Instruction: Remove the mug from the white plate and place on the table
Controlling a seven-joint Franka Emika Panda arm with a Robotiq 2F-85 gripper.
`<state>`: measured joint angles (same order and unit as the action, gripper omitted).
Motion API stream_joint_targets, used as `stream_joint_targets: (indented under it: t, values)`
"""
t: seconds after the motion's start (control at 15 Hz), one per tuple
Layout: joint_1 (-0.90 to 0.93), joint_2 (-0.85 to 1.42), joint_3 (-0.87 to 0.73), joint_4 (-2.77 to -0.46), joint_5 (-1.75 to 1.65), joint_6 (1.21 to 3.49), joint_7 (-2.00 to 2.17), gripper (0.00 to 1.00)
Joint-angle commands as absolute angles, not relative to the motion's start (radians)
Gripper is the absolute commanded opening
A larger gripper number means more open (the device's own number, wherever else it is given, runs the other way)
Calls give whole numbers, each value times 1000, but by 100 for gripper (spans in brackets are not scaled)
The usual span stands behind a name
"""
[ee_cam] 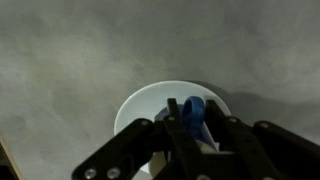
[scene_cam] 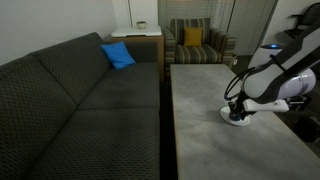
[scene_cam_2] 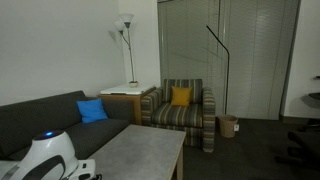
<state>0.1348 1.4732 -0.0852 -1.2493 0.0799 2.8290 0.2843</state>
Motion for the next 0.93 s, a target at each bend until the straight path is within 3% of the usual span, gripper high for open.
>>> stream_joint_targets:
  t: [0.0, 0.53, 0.73, 0.87]
  values:
    - [142, 1473, -100, -1256, 78, 2843, 292, 32]
    - [135, 1473, -91, -1254, 80, 2838, 287, 32]
    - [134, 1473, -90, -1254, 81, 2838, 286, 6]
    - [134, 1473, -90, -1253, 81, 2838, 286, 0]
